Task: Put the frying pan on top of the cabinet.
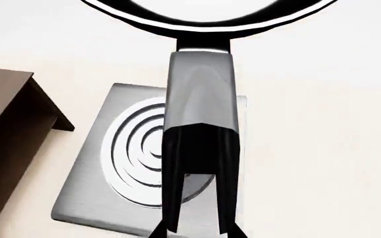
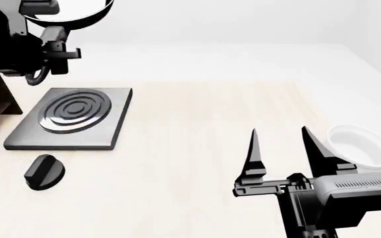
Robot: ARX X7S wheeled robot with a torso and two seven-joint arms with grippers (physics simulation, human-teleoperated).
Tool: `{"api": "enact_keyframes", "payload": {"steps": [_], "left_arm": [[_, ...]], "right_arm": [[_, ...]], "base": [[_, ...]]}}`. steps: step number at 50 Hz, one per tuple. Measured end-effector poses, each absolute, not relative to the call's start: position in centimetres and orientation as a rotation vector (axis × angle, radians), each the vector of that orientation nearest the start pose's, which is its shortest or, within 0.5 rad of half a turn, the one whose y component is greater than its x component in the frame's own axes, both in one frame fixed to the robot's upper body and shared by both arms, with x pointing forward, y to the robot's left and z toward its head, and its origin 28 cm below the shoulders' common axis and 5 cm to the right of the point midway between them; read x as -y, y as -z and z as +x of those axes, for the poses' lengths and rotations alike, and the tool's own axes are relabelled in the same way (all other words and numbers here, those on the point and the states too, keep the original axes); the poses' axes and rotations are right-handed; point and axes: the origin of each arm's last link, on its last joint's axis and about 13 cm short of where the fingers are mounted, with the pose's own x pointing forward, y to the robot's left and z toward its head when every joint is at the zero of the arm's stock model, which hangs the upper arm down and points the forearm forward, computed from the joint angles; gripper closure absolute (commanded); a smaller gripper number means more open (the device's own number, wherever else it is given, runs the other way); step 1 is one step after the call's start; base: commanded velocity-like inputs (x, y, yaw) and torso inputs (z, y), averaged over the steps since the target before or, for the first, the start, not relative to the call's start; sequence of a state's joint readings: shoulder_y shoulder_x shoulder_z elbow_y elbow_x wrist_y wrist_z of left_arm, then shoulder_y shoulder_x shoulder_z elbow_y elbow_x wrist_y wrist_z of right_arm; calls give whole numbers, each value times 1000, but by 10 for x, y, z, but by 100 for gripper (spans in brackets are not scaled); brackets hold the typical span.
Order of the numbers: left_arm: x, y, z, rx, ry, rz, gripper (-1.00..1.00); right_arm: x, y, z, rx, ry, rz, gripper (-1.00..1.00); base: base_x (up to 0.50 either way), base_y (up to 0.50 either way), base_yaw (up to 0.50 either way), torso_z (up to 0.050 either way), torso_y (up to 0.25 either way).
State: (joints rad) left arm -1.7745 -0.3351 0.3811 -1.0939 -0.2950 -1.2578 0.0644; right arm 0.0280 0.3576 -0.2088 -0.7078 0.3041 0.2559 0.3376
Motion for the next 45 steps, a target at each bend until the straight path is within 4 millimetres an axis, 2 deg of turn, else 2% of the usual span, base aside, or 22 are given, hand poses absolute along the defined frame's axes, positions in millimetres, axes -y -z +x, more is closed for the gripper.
{"api": "enact_keyframes", "payload": {"steps": [11, 33, 45], "left_arm": [[-348, -358, 361, -633, -409, -83, 100], [-396, -352, 343, -612, -703, -277, 100], [-410, -351, 337, -590, -783, -331, 100]], "right_arm": [[97, -139, 185, 376, -84, 26, -100], [96, -136, 185, 364, -83, 24, -100], [96, -136, 185, 363, -84, 22, -100]], "base": [[0, 0, 0, 0, 1], [0, 0, 0, 0, 1], [0, 0, 0, 0, 0]]}}
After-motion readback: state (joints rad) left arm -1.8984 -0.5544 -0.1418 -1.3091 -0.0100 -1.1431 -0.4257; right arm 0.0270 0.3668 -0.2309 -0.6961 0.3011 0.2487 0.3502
